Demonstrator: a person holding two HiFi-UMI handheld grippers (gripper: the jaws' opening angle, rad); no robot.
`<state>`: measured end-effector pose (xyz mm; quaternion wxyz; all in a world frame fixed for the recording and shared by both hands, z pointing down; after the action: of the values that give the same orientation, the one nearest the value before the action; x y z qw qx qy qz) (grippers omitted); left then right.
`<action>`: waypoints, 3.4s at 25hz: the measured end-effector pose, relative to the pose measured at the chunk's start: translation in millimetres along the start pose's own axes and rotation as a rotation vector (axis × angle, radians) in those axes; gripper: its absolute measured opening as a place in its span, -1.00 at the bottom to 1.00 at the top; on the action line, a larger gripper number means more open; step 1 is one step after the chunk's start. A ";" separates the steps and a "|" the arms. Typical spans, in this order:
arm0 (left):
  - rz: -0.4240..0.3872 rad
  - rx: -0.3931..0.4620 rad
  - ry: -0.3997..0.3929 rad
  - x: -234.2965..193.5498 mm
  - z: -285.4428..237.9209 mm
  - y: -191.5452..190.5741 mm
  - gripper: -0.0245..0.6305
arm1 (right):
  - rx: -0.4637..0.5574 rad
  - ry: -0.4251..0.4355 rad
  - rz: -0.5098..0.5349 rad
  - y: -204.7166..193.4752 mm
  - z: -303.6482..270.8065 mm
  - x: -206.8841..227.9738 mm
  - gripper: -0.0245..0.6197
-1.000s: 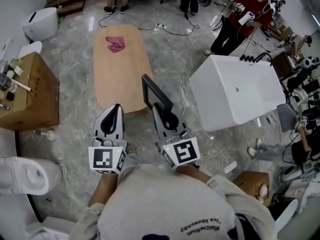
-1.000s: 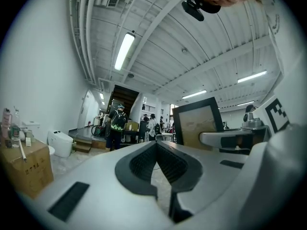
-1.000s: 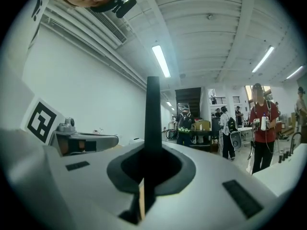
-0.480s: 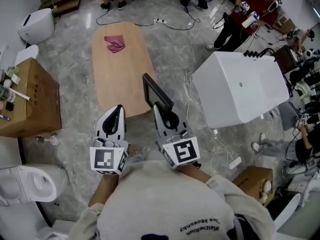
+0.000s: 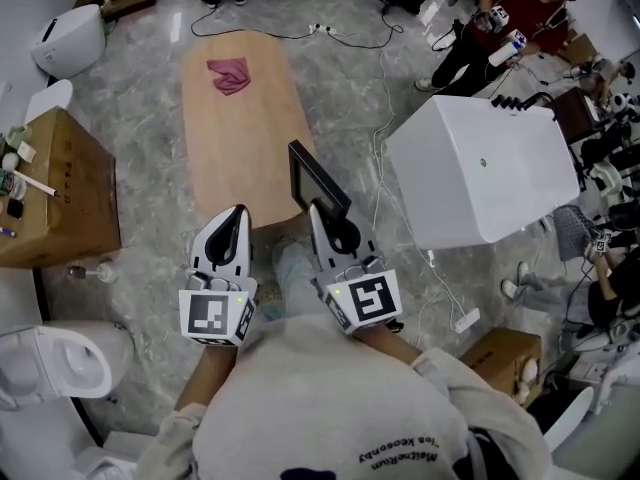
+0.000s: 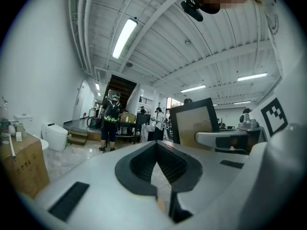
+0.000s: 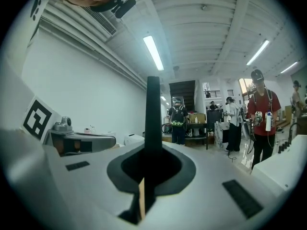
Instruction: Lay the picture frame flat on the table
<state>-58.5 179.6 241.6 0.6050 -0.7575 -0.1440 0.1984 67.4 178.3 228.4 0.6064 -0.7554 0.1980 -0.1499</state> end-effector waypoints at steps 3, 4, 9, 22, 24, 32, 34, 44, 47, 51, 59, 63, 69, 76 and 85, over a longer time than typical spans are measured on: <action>0.000 0.002 0.014 -4.0 -7.6 -2.0 -0.91 | 0.008 0.022 -0.003 -0.9 -10.5 2.3 -0.87; -0.003 0.001 0.020 -5.9 -10.7 -1.7 -0.91 | 0.010 0.030 -0.003 -0.8 -15.1 3.1 -0.87; -0.006 -0.019 0.048 -19.5 -30.3 4.1 -0.91 | 0.000 0.066 -0.020 0.6 -42.5 11.8 -0.87; 0.026 -0.061 0.083 -58.8 -118.3 15.1 -0.91 | -0.053 0.115 -0.023 2.9 -129.7 64.1 -0.87; 0.030 -0.065 0.090 -66.0 -135.2 17.8 -0.91 | -0.059 0.127 -0.025 3.6 -146.0 74.3 -0.87; 0.049 -0.119 0.126 -86.3 -188.0 18.0 -0.91 | -0.092 0.181 -0.048 -0.5 -200.5 108.6 -0.87; 0.052 -0.135 0.135 -89.7 -200.1 16.8 -0.91 | -0.106 0.195 -0.057 -4.7 -212.0 116.6 -0.87; 0.030 -0.159 0.191 -104.1 -226.5 13.2 -0.91 | -0.156 0.251 -0.101 -25.9 -249.3 133.4 -0.87; 0.038 -0.170 0.205 -110.9 -225.6 7.0 -0.91 | -0.174 0.272 -0.101 -33.2 -253.8 126.3 -0.87; 0.050 -0.178 0.198 -119.4 -222.4 -3.1 -0.91 | -0.172 0.303 -0.083 -37.6 -256.9 111.6 -0.87; 0.079 -0.211 0.136 -134.1 -227.6 -28.2 -0.91 | -0.188 0.399 -0.081 -56.6 -267.5 88.4 -0.87; 0.085 -0.215 0.109 -141.9 -229.4 -46.3 -0.91 | -0.220 0.388 -0.040 -75.8 -277.0 82.8 -0.87; 0.089 -0.230 0.084 -142.5 -225.5 -68.4 -0.91 | -0.220 0.391 -0.049 -97.5 -272.0 81.9 -0.87; 0.093 -0.254 0.039 -136.4 -230.9 -94.6 -0.91 | -0.220 0.411 -0.059 -116.4 -272.0 78.0 -0.87; 0.105 -0.275 0.027 -144.4 -231.6 -130.4 -0.91 | -0.247 0.401 -0.043 -147.4 -284.5 82.1 -0.87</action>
<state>-72.6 -56.1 430.6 0.4860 -0.8425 -0.1217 0.1980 24.0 -77.5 433.5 0.4546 -0.7829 0.3153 -0.2846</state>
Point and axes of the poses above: the fingertips, and each gripper's own axes: z backward along the fingers, x to its right, y out of its top, the point moved 2 cm from there along z, backward along the fingers, and after that the axes turned 8 degrees about -x, right-handed, at the moved point
